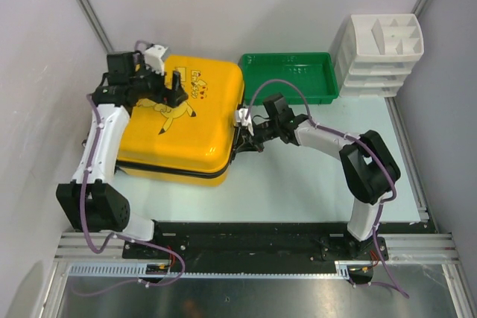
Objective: Open, take out, and arrange the luggage
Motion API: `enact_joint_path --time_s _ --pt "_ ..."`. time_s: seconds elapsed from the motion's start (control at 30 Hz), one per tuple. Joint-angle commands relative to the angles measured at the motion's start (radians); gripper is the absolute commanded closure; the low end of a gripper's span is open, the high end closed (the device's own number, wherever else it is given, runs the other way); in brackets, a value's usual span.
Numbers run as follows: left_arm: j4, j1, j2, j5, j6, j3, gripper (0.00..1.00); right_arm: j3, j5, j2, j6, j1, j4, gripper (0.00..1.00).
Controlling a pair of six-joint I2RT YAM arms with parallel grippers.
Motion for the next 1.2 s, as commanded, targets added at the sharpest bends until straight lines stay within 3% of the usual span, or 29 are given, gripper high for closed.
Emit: enact_joint_path --time_s 0.0,0.13,0.27,0.4,0.67,0.87,1.07,1.17 --pt "-0.025 -0.09 0.082 -0.042 -0.018 0.059 0.03 0.012 0.041 -0.037 0.073 -0.029 0.126 1.0" --pt "-0.016 -0.165 0.247 -0.183 -0.103 0.226 0.0 0.011 0.061 -0.026 0.11 -0.012 0.161 1.0" --pt "-0.001 -0.229 0.441 -0.432 -0.213 0.445 0.0 0.004 0.092 -0.014 0.163 0.0 0.215 1.0" --pt "0.006 -0.271 0.598 -0.66 -0.206 0.61 0.0 -0.012 0.119 -0.017 0.203 0.008 0.249 1.0" --pt "0.033 -0.331 0.849 -0.987 -0.091 0.881 0.0 -0.068 0.155 -0.054 0.234 0.005 0.289 1.0" --pt "0.131 -0.369 0.926 -1.219 -0.005 0.903 0.0 -0.092 0.165 -0.055 0.269 0.018 0.327 1.0" --pt "0.255 -0.401 0.962 -1.314 0.118 0.862 0.0 -0.098 0.173 -0.052 0.281 0.041 0.35 1.0" --pt "0.295 -0.408 0.945 -1.291 0.189 0.794 0.0 -0.098 0.173 -0.054 0.282 0.04 0.355 1.0"
